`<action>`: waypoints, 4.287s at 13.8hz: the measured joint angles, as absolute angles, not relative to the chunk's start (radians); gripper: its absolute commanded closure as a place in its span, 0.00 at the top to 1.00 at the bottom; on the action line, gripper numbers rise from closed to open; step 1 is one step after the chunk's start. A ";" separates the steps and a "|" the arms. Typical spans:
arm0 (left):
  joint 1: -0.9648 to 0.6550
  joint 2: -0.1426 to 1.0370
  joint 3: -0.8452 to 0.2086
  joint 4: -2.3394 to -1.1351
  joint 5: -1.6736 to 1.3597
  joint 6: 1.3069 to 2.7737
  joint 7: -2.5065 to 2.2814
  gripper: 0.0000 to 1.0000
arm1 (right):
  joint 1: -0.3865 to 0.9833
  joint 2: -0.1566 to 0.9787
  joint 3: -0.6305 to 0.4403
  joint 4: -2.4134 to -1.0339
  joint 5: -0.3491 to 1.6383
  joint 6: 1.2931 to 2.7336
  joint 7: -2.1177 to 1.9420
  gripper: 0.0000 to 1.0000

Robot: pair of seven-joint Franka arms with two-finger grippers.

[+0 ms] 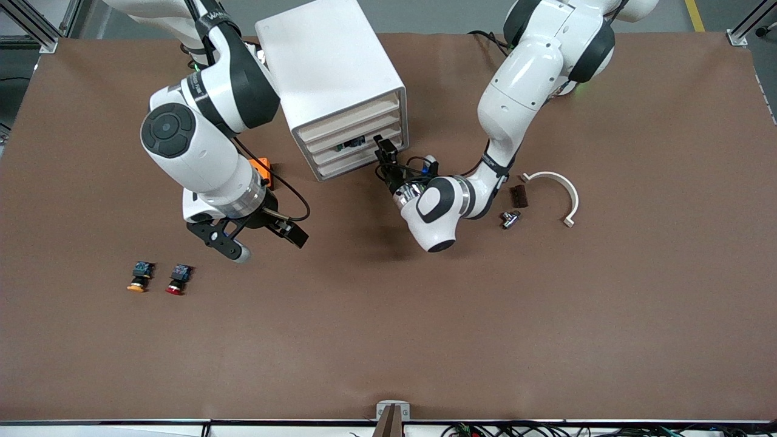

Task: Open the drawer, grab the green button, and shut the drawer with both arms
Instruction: 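Grasp the drawer handle with the left gripper and pull the drawer open, then grasp the green button in the drawer with the right gripper and lift it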

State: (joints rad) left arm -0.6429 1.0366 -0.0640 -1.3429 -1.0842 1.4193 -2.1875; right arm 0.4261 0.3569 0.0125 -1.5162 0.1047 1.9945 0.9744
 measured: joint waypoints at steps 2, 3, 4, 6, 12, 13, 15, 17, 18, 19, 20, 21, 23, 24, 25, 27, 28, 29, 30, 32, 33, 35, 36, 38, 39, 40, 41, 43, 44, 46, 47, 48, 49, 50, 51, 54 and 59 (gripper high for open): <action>-0.655 1.038 -0.064 -1.356 -1.084 1.403 -2.187 0.41 | 0.426 0.357 0.013 -1.516 0.105 1.995 0.974 1.00; -0.658 1.038 -0.064 -1.364 -1.084 1.400 -2.187 0.35 | 0.426 0.357 0.012 -1.516 0.105 1.995 0.974 1.00; -0.660 1.038 -0.064 -1.372 -1.084 1.399 -2.187 0.28 | 0.426 0.357 0.013 -1.516 0.105 1.995 0.974 1.00; -0.659 1.038 -0.064 -1.384 -1.084 1.398 -2.187 0.18 | 0.426 0.358 0.013 -1.516 0.105 1.994 0.974 1.00; -0.657 1.038 -0.064 -1.389 -1.084 1.397 -2.200 0.08 | 0.426 0.360 0.013 -1.517 0.105 1.979 0.978 1.00; -0.655 1.038 -0.064 -1.389 -1.084 1.397 -2.200 0.09 | 0.426 0.362 0.013 -1.517 0.105 1.974 0.985 1.00; -0.647 1.038 -0.064 -1.389 -1.084 1.397 -2.201 0.09 | 0.428 0.367 0.015 -1.517 0.105 1.972 1.006 1.00; -0.630 1.038 -0.063 -1.388 -1.084 1.397 -2.201 0.11 | 0.431 0.373 0.016 -1.517 0.105 1.972 1.025 1.00; -0.620 1.038 -0.063 -1.387 -1.084 1.397 -2.201 0.12 | 0.432 0.375 0.017 -1.517 0.105 1.972 1.035 1.00; -0.605 1.038 -0.062 -1.386 -1.086 1.398 -2.201 0.13 | 0.436 0.377 0.018 -1.517 0.105 1.972 1.048 1.00; -0.587 1.038 -0.062 -1.384 -1.087 1.398 -2.201 0.14 | 0.441 0.379 0.019 -1.517 0.105 1.972 1.062 1.00; -0.569 1.038 -0.062 -1.383 -1.087 1.398 -2.201 0.15 | 0.449 0.381 0.020 -1.517 0.105 1.972 1.079 1.00; -0.536 1.038 -0.062 -1.378 -1.088 1.398 -2.200 0.16 | 0.467 0.385 0.021 -1.517 0.105 1.972 1.112 1.00; -0.523 1.038 -0.062 -1.375 -1.088 1.398 -2.200 0.17 | 0.476 0.388 0.022 -1.517 0.105 1.974 1.130 1.00; -0.510 1.038 -0.062 -1.372 -1.088 1.398 -2.200 0.17 | 0.487 0.391 0.022 -1.517 0.105 1.975 1.148 1.00; -0.488 1.038 -0.062 -1.368 -1.088 1.398 -2.200 0.18 | 0.509 0.399 0.022 -1.517 0.105 1.981 1.198 1.00; -0.476 1.038 -0.062 -1.366 -1.088 1.398 -2.199 0.18 | 0.521 0.404 0.022 -1.517 0.105 1.984 1.224 1.00; -0.466 1.038 -0.062 -1.363 -1.088 1.398 -2.199 0.18 | 0.533 0.409 0.023 -1.517 0.105 1.986 1.252 1.00; -0.457 1.038 -0.061 -1.359 -1.088 1.398 -2.199 0.18 | 0.544 0.414 0.023 -1.517 0.105 1.986 1.275 1.00; -0.447 1.038 -0.060 -1.355 -1.088 1.398 -2.199 0.18 | 0.566 0.423 0.023 -1.519 0.105 1.986 1.314 1.00; -0.445 1.038 -0.060 -1.355 -1.088 1.398 -2.199 0.33 | 0.575 0.426 0.023 -1.527 0.105 1.988 1.330 1.00; -0.443 1.038 -0.059 -1.354 -1.088 1.398 -2.198 0.75 | 0.599 0.428 0.023 -1.570 0.105 1.998 1.355 1.00; -0.441 1.038 -0.058 -1.350 -1.088 1.398 -2.197 0.86 | 0.614 0.428 0.023 -1.592 0.105 2.005 1.372 1.00; -0.434 1.037 -0.058 -1.339 -1.088 1.398 -2.180 1.00 | 0.644 0.428 0.024 -1.621 0.105 2.009 1.409 1.00; -0.428 1.036 -0.058 -1.331 -1.088 1.398 -2.145 1.00 | 0.660 0.428 0.024 -1.633 0.105 2.009 1.430 1.00; -0.419 1.036 -0.058 -1.322 -1.088 1.398 -2.100 1.00 | 0.675 0.428 0.024 -1.646 0.105 2.010 1.450 1.00; -0.405 1.035 -0.058 -1.310 -1.088 1.398 -2.047 1.00 | 0.688 0.428 0.024 -1.661 0.105 2.017 1.470 1.00; -0.369 1.025 -0.054 -1.277 -1.088 1.398 -1.933 1.00 | 0.701 0.427 0.023 -1.696 0.105 2.041 1.505 1.00; -0.355 1.019 -0.044 -1.259 -1.087 1.398 -1.880 1.00 | 0.707 0.424 0.023 -1.719 0.105 2.065 1.518 1.00; -0.337 1.009 -0.014 -1.220 -1.064 1.396 -1.763 1.00 | 0.728 0.417 0.024 -1.786 0.105 2.153 1.555 1.00; -0.332 1.003 -0.007 -1.204 -1.041 1.395 -1.710 1.00 | 0.737 0.415 0.024 -1.811 0.105 2.182 1.575 1.00; -0.331 0.995 -0.004 -1.195 -1.018 1.395 -1.656 1.00 | 0.744 0.413 0.024 -1.827 0.104 2.196 1.593 1.00; -0.332 0.989 -0.004 -1.190 -0.999 1.395 -1.603 1.00 | 0.750 0.411 0.024 -1.833 0.104 2.199 1.606 1.00; -0.332 0.985 -0.004 -1.187 -0.988 1.395 -1.549 1.00 | 0.757 0.409 0.024 -1.836 0.104 2.200 1.618 1.00; -0.333 0.981 -0.004 -1.183 -0.983 1.396 -1.494 1.00 | 0.766 0.406 0.024 -1.844 0.104 2.209 1.633 1.00; -0.342 0.951 0.016 -1.173 -0.957 1.406 -1.331 1.00 | 0.802 0.403 0.024 -1.901 0.104 2.299 1.662 1.00; -0.346 0.894 0.025 -1.172 -0.824 1.549 -1.119 1.00 | 0.816 0.403 0.023 -1.935 0.104 2.339 1.681 0.63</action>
